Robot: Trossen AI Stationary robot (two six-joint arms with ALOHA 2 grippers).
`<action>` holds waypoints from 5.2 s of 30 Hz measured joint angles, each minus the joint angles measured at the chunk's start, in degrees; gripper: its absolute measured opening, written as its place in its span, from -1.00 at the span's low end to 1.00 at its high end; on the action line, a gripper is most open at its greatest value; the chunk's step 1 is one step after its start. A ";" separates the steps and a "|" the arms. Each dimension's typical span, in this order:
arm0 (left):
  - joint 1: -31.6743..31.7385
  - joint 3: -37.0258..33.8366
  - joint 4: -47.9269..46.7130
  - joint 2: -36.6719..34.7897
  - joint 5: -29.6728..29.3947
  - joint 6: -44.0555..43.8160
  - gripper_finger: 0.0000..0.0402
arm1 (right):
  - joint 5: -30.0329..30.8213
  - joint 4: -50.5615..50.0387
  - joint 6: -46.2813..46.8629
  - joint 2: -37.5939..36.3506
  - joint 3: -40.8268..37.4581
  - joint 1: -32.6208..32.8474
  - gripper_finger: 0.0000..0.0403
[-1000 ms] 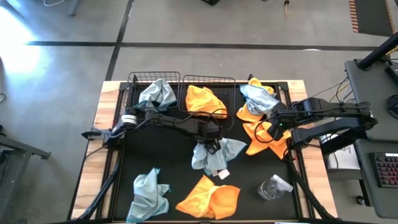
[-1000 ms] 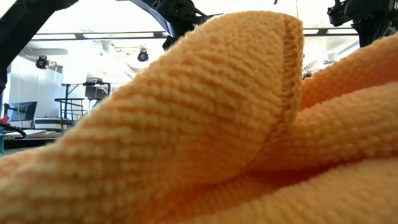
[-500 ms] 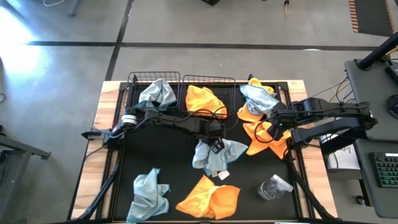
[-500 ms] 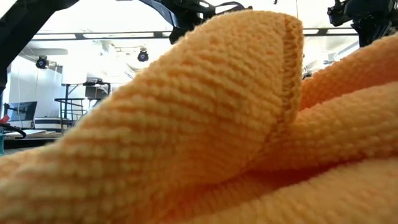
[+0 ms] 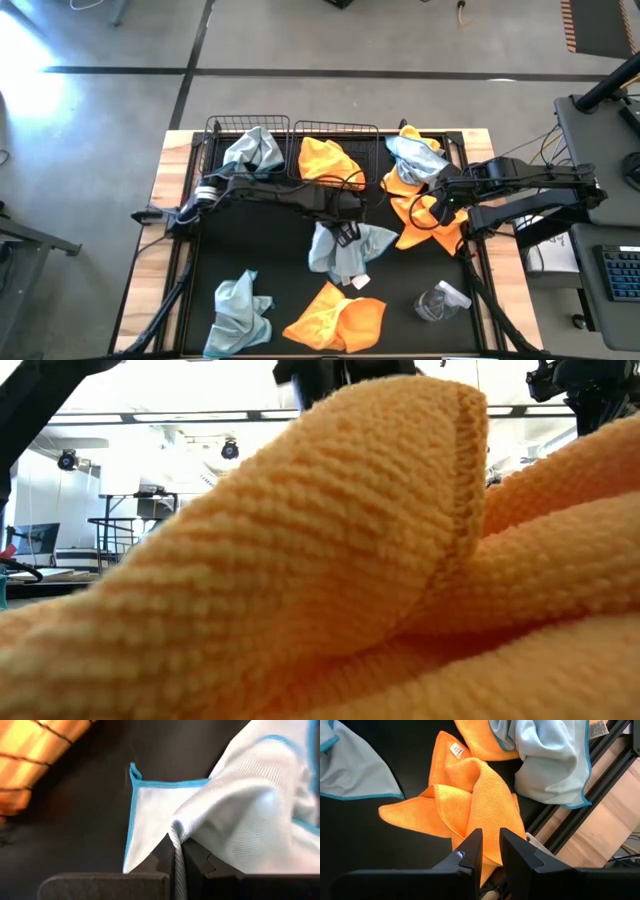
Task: Sort microfiber towel by color & place in baskets
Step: Put the blue towel into the left black wire basket
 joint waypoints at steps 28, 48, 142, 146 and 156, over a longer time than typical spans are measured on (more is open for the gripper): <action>-1.33 26.34 -21.60 -2.85 -10.88 8.17 -1.00 | 3.08 1.36 0.15 0.00 0.00 -0.02 -0.71; 0.22 26.30 -16.49 -12.77 -32.71 7.72 -1.00 | 3.56 1.82 -1.36 0.02 0.00 -0.02 -0.71; 22.32 -11.90 -29.76 -49.29 -48.58 -13.81 -0.95 | 4.48 7.32 2.06 0.09 0.00 -0.02 -0.71; 22.32 -14.44 -27.51 -50.64 -46.16 -13.35 -0.84 | 4.48 7.47 1.88 0.09 0.00 -0.02 -0.71; 23.36 -14.79 -27.50 -50.78 -38.08 -9.03 -0.49 | 4.48 7.84 2.41 0.11 0.00 0.00 -0.71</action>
